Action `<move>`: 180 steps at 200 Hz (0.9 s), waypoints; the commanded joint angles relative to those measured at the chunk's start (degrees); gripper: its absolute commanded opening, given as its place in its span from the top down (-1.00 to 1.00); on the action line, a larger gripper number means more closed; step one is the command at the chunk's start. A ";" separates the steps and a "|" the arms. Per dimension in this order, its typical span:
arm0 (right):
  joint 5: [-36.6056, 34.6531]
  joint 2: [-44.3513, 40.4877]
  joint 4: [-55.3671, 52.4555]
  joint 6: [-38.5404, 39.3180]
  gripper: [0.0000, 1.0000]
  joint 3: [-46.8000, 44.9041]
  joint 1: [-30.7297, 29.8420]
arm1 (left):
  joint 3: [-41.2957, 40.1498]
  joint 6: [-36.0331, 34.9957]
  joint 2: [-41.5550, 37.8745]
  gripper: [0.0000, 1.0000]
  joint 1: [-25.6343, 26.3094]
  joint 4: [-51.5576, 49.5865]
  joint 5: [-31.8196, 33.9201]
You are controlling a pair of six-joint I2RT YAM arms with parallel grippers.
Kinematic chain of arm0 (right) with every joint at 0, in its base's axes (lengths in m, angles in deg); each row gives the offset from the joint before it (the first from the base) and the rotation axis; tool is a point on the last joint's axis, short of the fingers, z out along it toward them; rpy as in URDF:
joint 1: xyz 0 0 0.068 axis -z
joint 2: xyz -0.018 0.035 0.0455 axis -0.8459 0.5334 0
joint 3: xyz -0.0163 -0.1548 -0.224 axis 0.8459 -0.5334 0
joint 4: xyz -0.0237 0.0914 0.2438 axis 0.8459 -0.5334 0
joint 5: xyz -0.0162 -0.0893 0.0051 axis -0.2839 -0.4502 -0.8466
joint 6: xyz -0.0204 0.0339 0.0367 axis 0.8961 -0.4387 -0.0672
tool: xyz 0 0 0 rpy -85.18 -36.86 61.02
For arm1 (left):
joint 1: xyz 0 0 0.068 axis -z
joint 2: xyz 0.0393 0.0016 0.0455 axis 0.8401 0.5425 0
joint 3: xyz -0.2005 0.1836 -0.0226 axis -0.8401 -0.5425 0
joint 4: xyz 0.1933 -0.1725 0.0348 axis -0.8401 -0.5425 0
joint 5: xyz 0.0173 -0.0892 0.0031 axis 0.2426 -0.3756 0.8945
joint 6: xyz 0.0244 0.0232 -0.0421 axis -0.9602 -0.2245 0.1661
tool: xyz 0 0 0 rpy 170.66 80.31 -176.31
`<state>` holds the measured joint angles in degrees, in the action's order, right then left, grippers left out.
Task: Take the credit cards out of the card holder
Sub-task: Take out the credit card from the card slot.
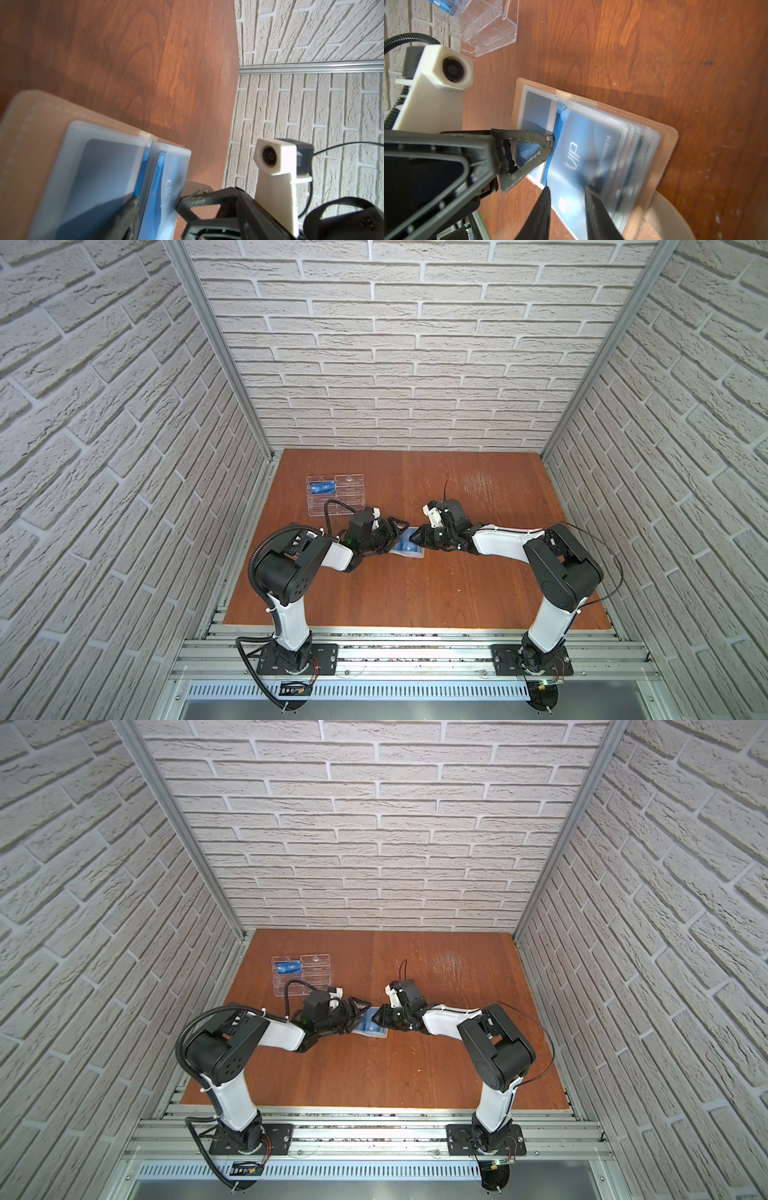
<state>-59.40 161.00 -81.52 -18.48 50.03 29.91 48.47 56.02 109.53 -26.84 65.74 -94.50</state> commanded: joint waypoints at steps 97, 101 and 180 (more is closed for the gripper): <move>-3.82 0.13 -5.73 1.83 0.46 -2.67 1.21 | -2.71 -3.64 1.60 -0.36 -0.16 0.15 -1.73; -3.78 0.20 -5.74 1.83 0.47 -2.66 1.20 | -2.72 -3.74 1.60 -0.36 -0.16 0.16 -1.81; -3.40 2.16 -5.46 1.76 0.52 -1.88 1.14 | -2.85 -3.99 1.98 -0.17 -0.03 1.79 -2.54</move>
<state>-61.82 160.78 -84.47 -17.47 48.52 31.24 46.70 53.18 109.99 -26.86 66.95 -96.47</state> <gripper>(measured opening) 0.243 0.605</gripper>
